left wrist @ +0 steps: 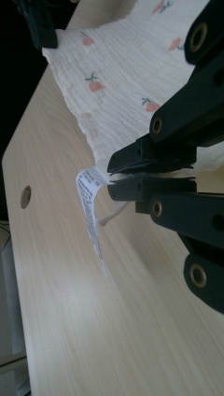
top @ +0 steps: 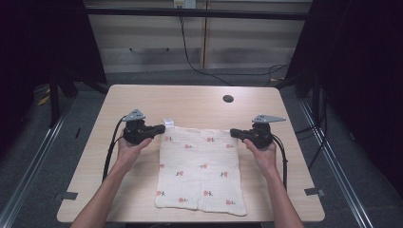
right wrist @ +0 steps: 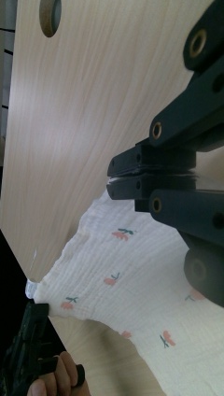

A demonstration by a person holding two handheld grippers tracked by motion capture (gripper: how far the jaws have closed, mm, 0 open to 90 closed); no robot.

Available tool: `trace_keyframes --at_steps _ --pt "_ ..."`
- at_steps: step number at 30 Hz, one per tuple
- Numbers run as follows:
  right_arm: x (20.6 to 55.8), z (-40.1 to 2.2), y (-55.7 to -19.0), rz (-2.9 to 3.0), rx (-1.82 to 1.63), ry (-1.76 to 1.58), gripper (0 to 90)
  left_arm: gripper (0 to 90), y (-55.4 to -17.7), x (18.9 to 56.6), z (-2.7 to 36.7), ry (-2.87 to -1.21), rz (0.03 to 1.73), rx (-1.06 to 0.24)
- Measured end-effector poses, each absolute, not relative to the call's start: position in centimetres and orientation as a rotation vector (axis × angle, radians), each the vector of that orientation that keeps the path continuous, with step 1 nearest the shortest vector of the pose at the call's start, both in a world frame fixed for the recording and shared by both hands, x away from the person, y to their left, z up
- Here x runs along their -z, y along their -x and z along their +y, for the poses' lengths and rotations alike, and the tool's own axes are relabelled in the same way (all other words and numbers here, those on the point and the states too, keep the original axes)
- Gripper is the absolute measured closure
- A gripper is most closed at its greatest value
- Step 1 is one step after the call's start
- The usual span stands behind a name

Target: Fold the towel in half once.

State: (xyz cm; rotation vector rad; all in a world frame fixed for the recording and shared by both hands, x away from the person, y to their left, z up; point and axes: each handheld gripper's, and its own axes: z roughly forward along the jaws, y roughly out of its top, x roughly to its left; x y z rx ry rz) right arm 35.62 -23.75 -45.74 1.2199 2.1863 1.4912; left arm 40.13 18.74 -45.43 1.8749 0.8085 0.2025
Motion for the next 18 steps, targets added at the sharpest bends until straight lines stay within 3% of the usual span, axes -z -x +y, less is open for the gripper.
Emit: trace_keyframes --at_steps 18 --pt "40.7 -23.6 -34.1 2.066 -1.630 -1.069 87.7 85.5 -38.8 40.7 19.5 -1.745 0.709 -0.273"
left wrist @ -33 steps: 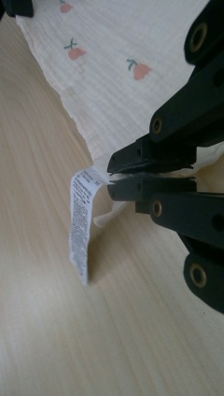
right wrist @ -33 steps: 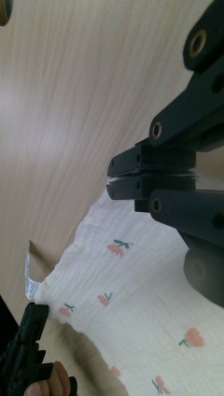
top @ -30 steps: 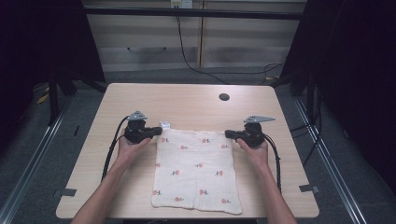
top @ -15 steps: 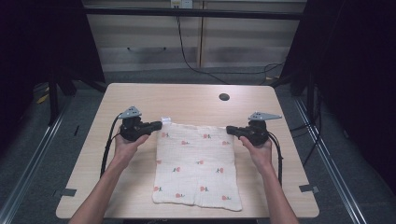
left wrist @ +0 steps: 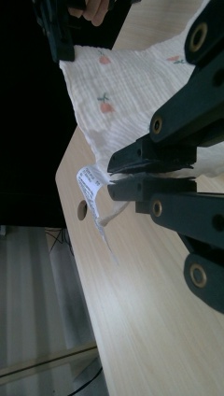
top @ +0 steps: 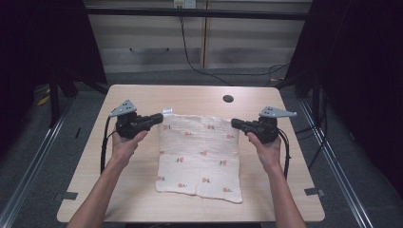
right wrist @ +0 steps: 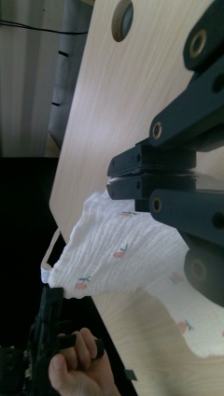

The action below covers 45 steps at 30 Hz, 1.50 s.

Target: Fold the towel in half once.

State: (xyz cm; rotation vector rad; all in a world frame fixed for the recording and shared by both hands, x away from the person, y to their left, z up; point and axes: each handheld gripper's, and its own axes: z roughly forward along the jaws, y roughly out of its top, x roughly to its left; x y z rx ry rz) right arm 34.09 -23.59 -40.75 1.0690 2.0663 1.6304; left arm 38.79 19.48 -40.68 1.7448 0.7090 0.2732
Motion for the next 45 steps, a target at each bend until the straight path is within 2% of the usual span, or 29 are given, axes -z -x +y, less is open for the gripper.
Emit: trace_keyframes --at_steps 9,16,20,30,37,45 --pt "41.2 -24.1 -33.8 2.102 -1.620 -1.105 87.7 85.5 -38.5 41.1 19.8 -1.736 0.729 -0.230" --pt "41.0 -23.6 -32.9 2.171 -1.564 -1.079 87.7 85.5 -37.0 41.0 19.7 -1.800 0.700 -0.261" --pt "41.1 -23.7 -31.9 2.189 -1.567 -1.067 87.7 85.5 -35.7 41.3 20.2 -1.874 0.671 -0.293" --pt "42.6 -23.7 -29.1 2.228 -1.598 -1.078 87.7 85.5 -33.3 42.6 21.1 -1.938 0.672 -0.292" --pt "43.3 -23.5 -26.8 2.263 -1.576 -1.081 87.7 85.4 -31.8 43.4 21.6 -1.881 0.715 -0.211" --pt "45.3 -23.9 -24.9 2.308 -1.539 -1.130 87.6 85.4 -29.9 44.9 21.3 -1.946 0.683 -0.208"
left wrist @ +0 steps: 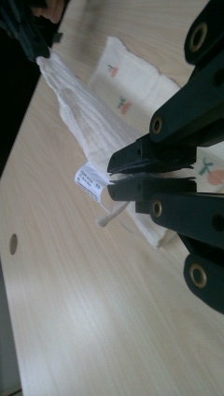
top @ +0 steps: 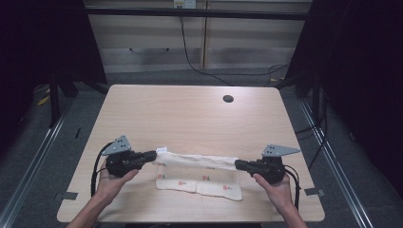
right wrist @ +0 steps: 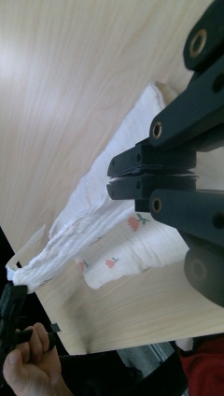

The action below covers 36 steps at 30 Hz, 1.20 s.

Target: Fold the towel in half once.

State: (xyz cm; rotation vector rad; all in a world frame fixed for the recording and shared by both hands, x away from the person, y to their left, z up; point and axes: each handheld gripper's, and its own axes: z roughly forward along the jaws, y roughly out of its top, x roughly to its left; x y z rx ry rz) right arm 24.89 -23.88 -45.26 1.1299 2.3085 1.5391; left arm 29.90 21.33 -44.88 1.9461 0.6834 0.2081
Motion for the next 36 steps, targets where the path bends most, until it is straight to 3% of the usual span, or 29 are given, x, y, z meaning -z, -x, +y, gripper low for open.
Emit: trace_keyframes --at_steps 18,22,29,36 --pt "48.1 -23.6 -23.5 2.415 -1.436 -1.157 85.9 84.6 -28.4 48.4 20.9 -2.097 0.640 -0.105" --pt "48.5 -23.3 -23.3 2.447 -1.415 -1.149 82.0 83.6 -28.3 48.8 20.8 -2.125 0.628 -0.086" --pt "48.4 -23.7 -23.2 2.440 -1.447 -1.146 74.0 73.9 -28.2 47.6 21.8 -2.031 0.635 -0.086" --pt "48.2 -23.7 -24.1 2.409 -1.445 -1.189 68.5 73.7 -29.9 47.5 22.1 -2.000 0.707 -0.118"
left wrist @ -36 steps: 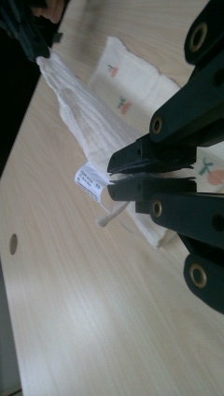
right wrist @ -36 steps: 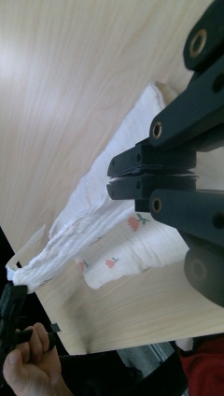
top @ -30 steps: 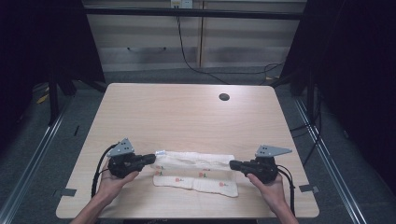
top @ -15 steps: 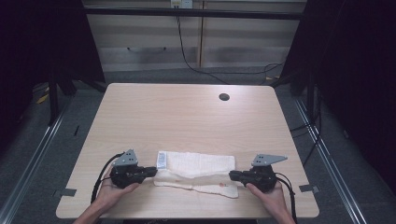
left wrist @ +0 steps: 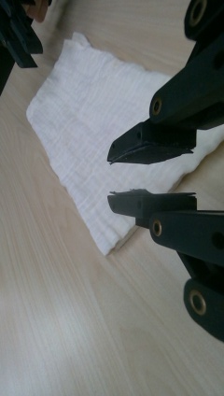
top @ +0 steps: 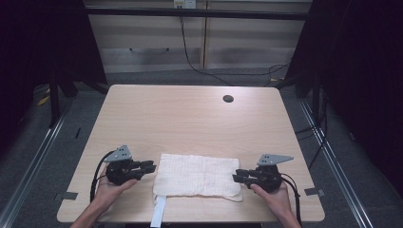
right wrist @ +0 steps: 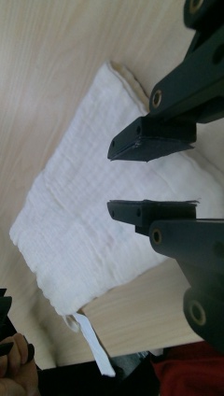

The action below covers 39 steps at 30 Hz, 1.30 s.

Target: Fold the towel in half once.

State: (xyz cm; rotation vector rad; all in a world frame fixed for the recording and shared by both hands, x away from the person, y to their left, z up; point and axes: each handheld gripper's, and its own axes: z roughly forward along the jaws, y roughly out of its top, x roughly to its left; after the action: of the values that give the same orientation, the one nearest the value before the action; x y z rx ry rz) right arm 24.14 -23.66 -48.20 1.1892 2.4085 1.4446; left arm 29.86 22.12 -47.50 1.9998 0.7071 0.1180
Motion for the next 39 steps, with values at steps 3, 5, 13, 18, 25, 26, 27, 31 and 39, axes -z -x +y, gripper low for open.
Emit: trace_keyframes --at_steps 3,5,13,18,25,26,27,31,39 --pt "47.9 -23.6 -25.1 2.401 -1.418 -1.187 68.4 73.3 -30.7 47.3 21.3 -2.022 0.695 -0.121" --pt "47.6 -23.6 -26.0 2.389 -1.402 -1.195 68.4 73.7 -31.4 47.3 20.6 -2.034 0.693 -0.124" --pt "47.4 -23.5 -30.1 2.393 -1.320 -1.208 71.7 80.0 -35.3 48.6 17.5 -2.083 0.745 -0.112" --pt "48.8 -23.3 -31.3 2.416 -1.264 -1.229 76.8 80.6 -35.5 49.9 17.3 -2.139 0.741 -0.084" --pt "49.6 -22.8 -31.7 2.440 -1.222 -1.225 80.6 82.0 -35.6 50.6 17.6 -2.159 0.741 -0.091" --pt "49.8 -22.7 -31.8 2.446 -1.201 -1.221 83.1 82.0 -35.5 50.6 17.6 -2.161 0.739 -0.096" --pt "50.1 -22.6 -31.8 2.458 -1.175 -1.223 85.8 82.2 -35.5 50.6 17.7 -2.161 0.742 -0.096" --pt "50.4 -22.5 -31.7 2.455 -1.149 -1.216 88.6 83.7 -35.3 50.7 18.1 -2.154 0.746 -0.096" --pt "50.5 -22.6 -31.5 2.449 -1.178 -1.228 81.9 83.9 -34.9 50.7 18.3 -2.154 0.742 -0.098"
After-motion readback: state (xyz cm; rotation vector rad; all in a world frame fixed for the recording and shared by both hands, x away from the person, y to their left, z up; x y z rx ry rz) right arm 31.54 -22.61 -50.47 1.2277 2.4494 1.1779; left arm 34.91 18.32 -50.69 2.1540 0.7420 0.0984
